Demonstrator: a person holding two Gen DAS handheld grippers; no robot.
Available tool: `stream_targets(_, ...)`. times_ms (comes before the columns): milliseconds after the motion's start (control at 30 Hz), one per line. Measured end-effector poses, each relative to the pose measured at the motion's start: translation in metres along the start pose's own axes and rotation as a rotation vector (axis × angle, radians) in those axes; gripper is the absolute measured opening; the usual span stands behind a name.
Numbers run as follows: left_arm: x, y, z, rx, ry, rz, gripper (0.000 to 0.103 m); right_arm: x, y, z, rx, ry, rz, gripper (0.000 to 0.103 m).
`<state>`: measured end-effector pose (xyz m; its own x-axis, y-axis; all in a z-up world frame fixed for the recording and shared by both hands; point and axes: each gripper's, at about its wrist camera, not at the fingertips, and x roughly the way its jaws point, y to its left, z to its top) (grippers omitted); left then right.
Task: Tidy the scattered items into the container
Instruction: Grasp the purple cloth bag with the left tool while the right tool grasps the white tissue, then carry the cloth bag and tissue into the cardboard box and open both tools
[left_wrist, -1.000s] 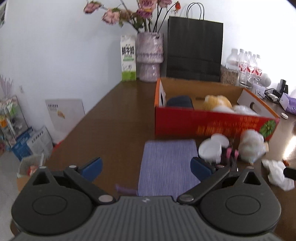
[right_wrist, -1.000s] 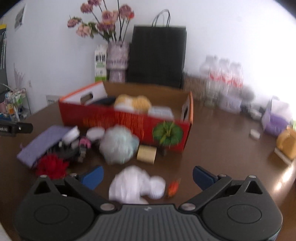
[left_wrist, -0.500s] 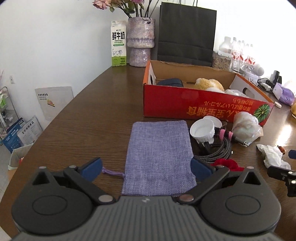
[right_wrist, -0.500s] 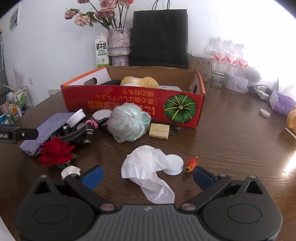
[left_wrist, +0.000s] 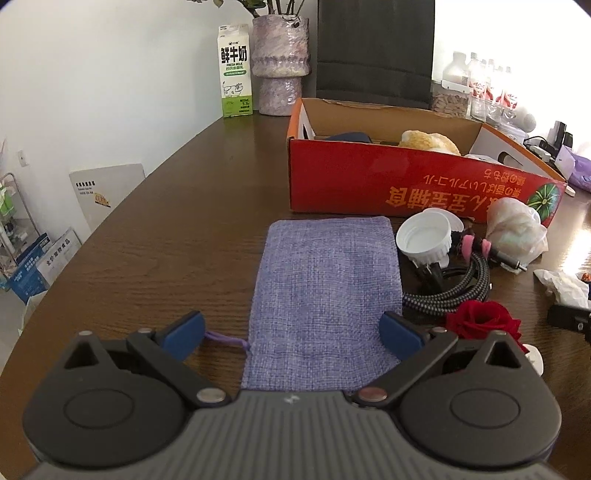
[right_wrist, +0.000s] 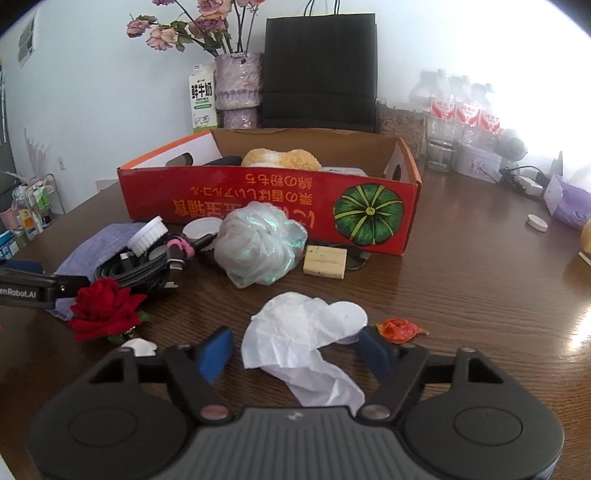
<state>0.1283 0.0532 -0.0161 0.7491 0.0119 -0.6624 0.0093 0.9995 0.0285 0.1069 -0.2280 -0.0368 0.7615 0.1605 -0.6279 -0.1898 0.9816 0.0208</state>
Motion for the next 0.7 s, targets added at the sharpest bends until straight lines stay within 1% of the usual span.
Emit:
stream_targets(100,-0.002,-0.002,-0.001,0.015,-0.014,-0.012,0.093,-0.001,-0.001,0.000,0.001,-0.009,0.010,0.059)
stream_targets(133,-0.002,-0.002,-0.001,0.012,-0.013,-0.028,0.087,-0.002,0.000,0.000,-0.001,-0.011,0.011,0.054)
stream_targets(200,-0.003,-0.004,-0.002,0.018,-0.019,-0.040,0.083,-0.002,0.001,0.000,-0.005,-0.016,0.012,0.050)
stream_targets(233,-0.004,-0.005,-0.002,0.024,-0.023,-0.047,0.077,-0.003,0.001,0.000,-0.008,-0.018,0.012,0.045)
stream_targets(267,-0.006,-0.006,-0.003,0.028,-0.028,-0.053,0.074,-0.003,0.001,-0.001,-0.009,-0.020,0.012,0.041)
stream_targets(300,-0.007,-0.008,-0.004,0.032,-0.032,-0.052,0.072,-0.003,0.001,-0.001,-0.008,-0.021,0.015,0.039)
stream_targets(367,-0.008,-0.010,-0.005,0.036,-0.039,-0.058,0.063,-0.004,0.002,-0.001,-0.008,-0.022,0.018,0.035)
stream_targets(400,-0.009,-0.011,-0.005,0.038,-0.042,-0.062,0.060,-0.004,0.002,-0.001,-0.009,-0.023,0.020,0.034)
stream_targets(467,-0.011,-0.013,-0.006,0.039,-0.045,-0.068,0.047,-0.005,0.003,-0.002,-0.010,-0.025,0.023,0.031)
stream_targets(500,-0.011,-0.013,-0.006,0.039,-0.046,-0.069,0.043,-0.005,0.003,-0.002,-0.009,-0.026,0.025,0.030)
stream_targets(567,-0.013,-0.013,-0.006,0.034,-0.047,-0.065,0.028,-0.007,0.003,-0.002,-0.006,-0.028,0.031,0.026)
stream_targets(633,-0.015,-0.012,-0.004,0.022,-0.048,-0.062,0.022,-0.009,0.002,-0.002,-0.004,-0.038,0.031,0.025)
stream_targets(700,-0.021,-0.009,-0.003,-0.002,-0.073,-0.054,0.021,-0.014,0.001,-0.001,0.007,-0.063,0.028,0.023)
